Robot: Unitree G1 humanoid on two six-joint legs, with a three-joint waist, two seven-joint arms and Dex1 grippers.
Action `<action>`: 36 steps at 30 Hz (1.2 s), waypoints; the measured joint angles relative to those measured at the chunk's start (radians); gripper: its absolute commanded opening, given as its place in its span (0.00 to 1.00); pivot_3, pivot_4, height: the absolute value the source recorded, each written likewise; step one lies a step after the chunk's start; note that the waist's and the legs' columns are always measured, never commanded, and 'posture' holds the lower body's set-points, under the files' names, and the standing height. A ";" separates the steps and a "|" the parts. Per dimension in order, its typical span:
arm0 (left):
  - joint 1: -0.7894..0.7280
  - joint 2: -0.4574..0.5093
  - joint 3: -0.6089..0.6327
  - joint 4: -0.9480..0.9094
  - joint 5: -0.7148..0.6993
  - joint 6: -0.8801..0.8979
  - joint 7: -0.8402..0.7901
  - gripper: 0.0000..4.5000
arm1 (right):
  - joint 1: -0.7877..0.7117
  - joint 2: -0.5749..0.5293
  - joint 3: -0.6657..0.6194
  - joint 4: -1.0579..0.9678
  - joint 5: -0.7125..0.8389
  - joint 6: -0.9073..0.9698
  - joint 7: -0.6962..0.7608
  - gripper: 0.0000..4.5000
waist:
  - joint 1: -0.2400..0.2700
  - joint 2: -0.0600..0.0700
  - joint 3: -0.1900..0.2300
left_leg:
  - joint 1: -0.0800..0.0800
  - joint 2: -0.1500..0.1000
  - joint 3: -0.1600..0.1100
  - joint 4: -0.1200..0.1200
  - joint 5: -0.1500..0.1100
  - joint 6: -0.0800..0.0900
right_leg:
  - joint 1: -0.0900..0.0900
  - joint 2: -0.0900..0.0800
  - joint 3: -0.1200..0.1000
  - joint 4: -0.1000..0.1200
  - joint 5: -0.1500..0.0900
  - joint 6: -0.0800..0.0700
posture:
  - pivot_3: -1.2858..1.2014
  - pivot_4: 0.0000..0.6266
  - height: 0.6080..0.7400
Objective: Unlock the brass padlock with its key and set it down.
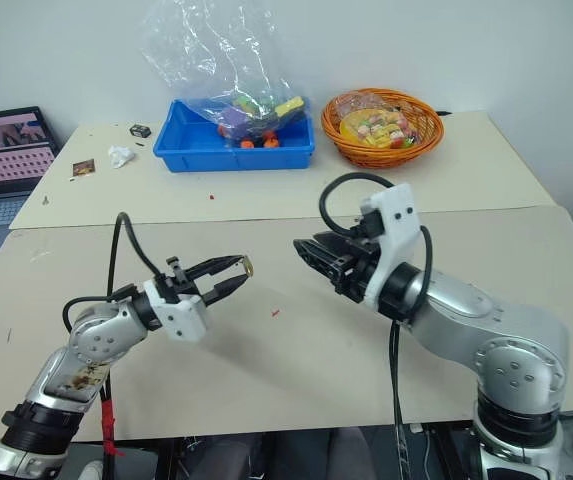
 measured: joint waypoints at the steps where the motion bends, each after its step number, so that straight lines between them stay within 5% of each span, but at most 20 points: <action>1: -0.011 -0.013 -0.003 0.000 0.015 0.028 0.005 0.18 | -0.002 0.001 0.032 -0.004 -0.014 0.000 -0.002 0.49 | 0.000 0.000 0.000 | 0.000 0.000 0.000 0.000 0.000 0.000 | 0.000 0.000 0.000 0.000 0.000 0.000 | 0.52 0.24 1.00; 14: -0.025 -0.064 -0.044 -0.065 0.122 0.129 0.043 0.18 | -0.031 0.103 0.256 0.117 -0.290 -0.065 0.082 0.49 | -0.001 0.000 0.000 | 0.001 0.000 0.000 0.000 0.000 0.000 | 0.000 0.000 0.000 0.000 0.001 -0.001 | 0.52 0.24 1.00; 36: -0.025 -0.059 -0.050 -0.064 0.121 0.128 0.042 0.18 | -0.098 0.253 0.283 0.202 -0.498 -0.092 0.207 0.49 | -0.002 0.000 0.000 | 0.000 0.000 0.000 0.000 0.000 0.000 | -0.001 0.000 0.000 0.000 0.001 -0.001 | 0.52 0.24 1.00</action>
